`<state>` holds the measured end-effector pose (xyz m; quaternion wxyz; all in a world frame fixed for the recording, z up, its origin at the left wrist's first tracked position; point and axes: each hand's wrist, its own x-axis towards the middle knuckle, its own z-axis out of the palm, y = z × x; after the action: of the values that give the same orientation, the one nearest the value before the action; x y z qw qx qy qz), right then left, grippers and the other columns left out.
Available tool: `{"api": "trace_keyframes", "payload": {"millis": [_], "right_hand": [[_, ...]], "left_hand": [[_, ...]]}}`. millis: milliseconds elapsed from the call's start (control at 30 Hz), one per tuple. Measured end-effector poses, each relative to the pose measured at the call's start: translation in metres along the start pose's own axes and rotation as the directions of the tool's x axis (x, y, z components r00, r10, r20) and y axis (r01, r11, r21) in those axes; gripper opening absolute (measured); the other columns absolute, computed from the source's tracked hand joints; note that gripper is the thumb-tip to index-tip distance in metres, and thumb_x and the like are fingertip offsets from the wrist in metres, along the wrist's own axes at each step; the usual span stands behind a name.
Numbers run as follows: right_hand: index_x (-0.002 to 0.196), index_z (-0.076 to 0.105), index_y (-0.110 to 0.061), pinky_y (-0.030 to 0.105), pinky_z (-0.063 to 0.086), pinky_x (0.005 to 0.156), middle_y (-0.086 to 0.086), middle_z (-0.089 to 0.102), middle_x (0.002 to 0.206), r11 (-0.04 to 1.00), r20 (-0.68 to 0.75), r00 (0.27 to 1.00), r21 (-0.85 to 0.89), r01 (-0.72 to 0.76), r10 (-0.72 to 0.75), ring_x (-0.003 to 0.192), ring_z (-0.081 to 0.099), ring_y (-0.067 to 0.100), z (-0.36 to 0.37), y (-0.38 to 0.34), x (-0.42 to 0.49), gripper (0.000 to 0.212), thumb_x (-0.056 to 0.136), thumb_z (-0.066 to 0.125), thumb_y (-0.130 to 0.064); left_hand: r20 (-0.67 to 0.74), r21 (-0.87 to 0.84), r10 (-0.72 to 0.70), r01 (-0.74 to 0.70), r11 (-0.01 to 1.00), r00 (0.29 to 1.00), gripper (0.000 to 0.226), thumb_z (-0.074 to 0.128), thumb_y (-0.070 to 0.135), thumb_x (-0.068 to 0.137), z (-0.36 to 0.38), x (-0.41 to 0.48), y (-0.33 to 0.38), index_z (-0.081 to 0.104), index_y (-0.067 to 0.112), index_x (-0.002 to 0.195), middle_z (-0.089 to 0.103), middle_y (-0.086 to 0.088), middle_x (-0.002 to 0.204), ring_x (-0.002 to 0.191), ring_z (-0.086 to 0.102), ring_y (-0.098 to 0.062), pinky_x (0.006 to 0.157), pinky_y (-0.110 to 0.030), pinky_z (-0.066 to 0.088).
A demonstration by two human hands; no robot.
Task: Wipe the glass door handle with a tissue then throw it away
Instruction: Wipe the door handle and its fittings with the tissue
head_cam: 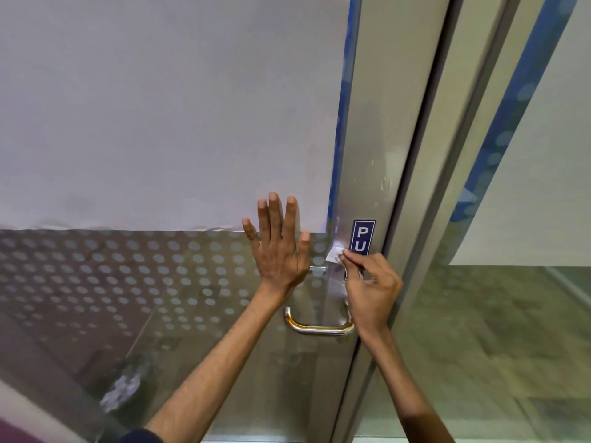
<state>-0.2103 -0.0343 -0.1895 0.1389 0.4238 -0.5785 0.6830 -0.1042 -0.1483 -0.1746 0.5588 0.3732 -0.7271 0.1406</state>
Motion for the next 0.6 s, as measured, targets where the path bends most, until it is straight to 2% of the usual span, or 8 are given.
{"api": "trace_keyframes", "payload": {"millis": [133, 267, 400, 533, 600], "right_hand": [[0.089, 0.077, 0.0, 0.015, 0.052, 0.068, 0.009, 0.069, 0.073, 0.997, 0.054, 0.997, -0.057, 0.054, -0.051, 0.068, 0.064, 0.016, 0.0, 0.004, -0.005, 0.018, 0.072, 0.08, 0.006], [0.087, 0.078, -0.003, 0.014, 0.047, 0.065, 0.006, 0.064, 0.067, 0.973, 0.16, 0.981, -0.184, 0.142, -0.113, 0.062, 0.058, 0.018, -0.004, 0.017, -0.017, 0.018, 0.072, 0.081, 0.007], [0.089, 0.077, -0.006, 0.026, 0.047, 0.061, 0.003, 0.06, 0.066, 0.919, 0.313, 0.93, -0.273, 0.283, -0.193, 0.062, 0.056, 0.019, -0.011, 0.025, -0.024, 0.025, 0.07, 0.081, 0.009], [0.09, 0.076, -0.004, 0.023, 0.046, 0.066, 0.005, 0.063, 0.071, 0.885, 0.355, 0.895, -0.276, 0.375, -0.268, 0.065, 0.058, 0.021, -0.012, 0.022, -0.015, 0.027, 0.069, 0.081, 0.012], [0.092, 0.076, -0.004, 0.026, 0.047, 0.064, 0.006, 0.063, 0.071, 0.883, 0.337, 0.895, -0.266, 0.387, -0.291, 0.065, 0.058, 0.022, -0.011, 0.016, -0.008, 0.026, 0.072, 0.078, 0.012]], "left_hand": [[-0.007, -0.015, 0.008, -0.008, 1.0, 1.0, 0.06, 0.008, 0.045, 0.101, 0.0, 0.001, 0.0, -0.008, 0.026, 0.156, -0.023, 0.006, 0.164, 0.152, -0.018, -0.016, 0.121, -0.044, -0.018], [-0.008, -0.012, 0.011, -0.011, 1.0, 1.0, 0.061, 0.009, 0.046, 0.1, 0.0, 0.001, 0.0, -0.007, 0.026, 0.156, -0.022, 0.005, 0.164, 0.152, -0.017, -0.016, 0.121, -0.045, -0.017], [-0.003, 0.004, 0.01, -0.01, 1.0, 1.0, 0.061, 0.009, 0.047, 0.1, 0.0, 0.002, -0.001, -0.007, 0.026, 0.156, -0.022, 0.005, 0.164, 0.153, -0.017, -0.016, 0.121, -0.044, -0.018], [-0.001, 0.016, 0.008, -0.008, 1.0, 1.0, 0.061, 0.008, 0.047, 0.1, -0.001, 0.001, 0.0, -0.008, 0.026, 0.156, -0.023, 0.005, 0.164, 0.152, -0.018, -0.016, 0.121, -0.044, -0.018], [0.001, 0.013, 0.008, -0.008, 1.0, 1.0, 0.061, 0.008, 0.047, 0.1, 0.0, 0.002, 0.0, -0.008, 0.026, 0.156, -0.023, 0.004, 0.164, 0.152, -0.018, -0.016, 0.121, -0.044, -0.018]]}}
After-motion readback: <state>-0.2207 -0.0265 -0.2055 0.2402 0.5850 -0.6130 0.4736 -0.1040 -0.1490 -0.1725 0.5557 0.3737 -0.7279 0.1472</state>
